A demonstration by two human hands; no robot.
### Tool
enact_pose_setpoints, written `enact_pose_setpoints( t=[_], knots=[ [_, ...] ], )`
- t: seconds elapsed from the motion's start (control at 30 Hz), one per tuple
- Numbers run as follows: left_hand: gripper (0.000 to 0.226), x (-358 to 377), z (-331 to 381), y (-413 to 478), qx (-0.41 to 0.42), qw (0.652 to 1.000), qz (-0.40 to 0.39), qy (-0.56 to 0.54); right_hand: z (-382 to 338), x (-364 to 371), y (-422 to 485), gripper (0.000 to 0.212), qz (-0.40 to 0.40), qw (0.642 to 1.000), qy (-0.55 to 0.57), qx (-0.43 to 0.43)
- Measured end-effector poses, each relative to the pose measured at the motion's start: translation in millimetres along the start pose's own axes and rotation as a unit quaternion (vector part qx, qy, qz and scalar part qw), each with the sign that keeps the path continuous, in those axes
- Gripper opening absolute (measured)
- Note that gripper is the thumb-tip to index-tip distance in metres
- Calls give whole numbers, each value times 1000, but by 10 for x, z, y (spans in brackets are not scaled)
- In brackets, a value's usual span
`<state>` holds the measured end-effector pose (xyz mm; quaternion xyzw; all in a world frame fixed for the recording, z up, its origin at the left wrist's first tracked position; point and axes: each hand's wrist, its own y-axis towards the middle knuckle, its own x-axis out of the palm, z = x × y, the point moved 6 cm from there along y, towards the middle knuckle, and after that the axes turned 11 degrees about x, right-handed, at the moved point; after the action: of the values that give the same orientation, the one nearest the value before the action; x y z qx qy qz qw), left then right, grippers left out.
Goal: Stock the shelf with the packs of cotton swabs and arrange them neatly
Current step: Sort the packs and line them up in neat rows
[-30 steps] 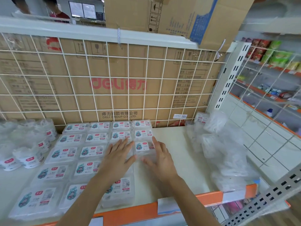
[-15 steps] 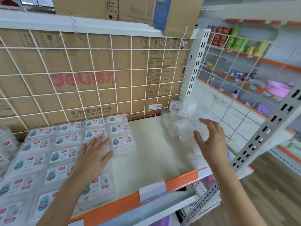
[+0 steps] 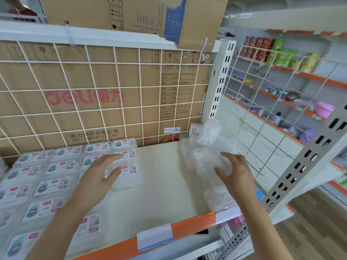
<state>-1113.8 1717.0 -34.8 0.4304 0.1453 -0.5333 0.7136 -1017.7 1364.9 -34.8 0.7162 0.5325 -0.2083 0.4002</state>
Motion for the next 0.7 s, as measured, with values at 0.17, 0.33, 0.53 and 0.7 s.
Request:
enact_pose_setpoints(
  t=[0.17, 0.33, 0.53, 0.7],
  knots=[
    [51, 653, 557, 338, 70, 994, -73, -48, 119, -150, -13, 45, -21, 992, 107, 56],
    [54, 1616, 819, 651, -21, 980, -138, -145, 216, -196, -63, 41, -17, 984, 165, 66],
    [62, 2158, 831, 836, -158, 952, -50, -259, 229, -232, -39, 44, -17, 989, 140, 37],
    [44, 2165, 811, 803, -180, 939, -5, -294, 227, -291, -21, 45, -37, 981, 182, 52]
  ],
)
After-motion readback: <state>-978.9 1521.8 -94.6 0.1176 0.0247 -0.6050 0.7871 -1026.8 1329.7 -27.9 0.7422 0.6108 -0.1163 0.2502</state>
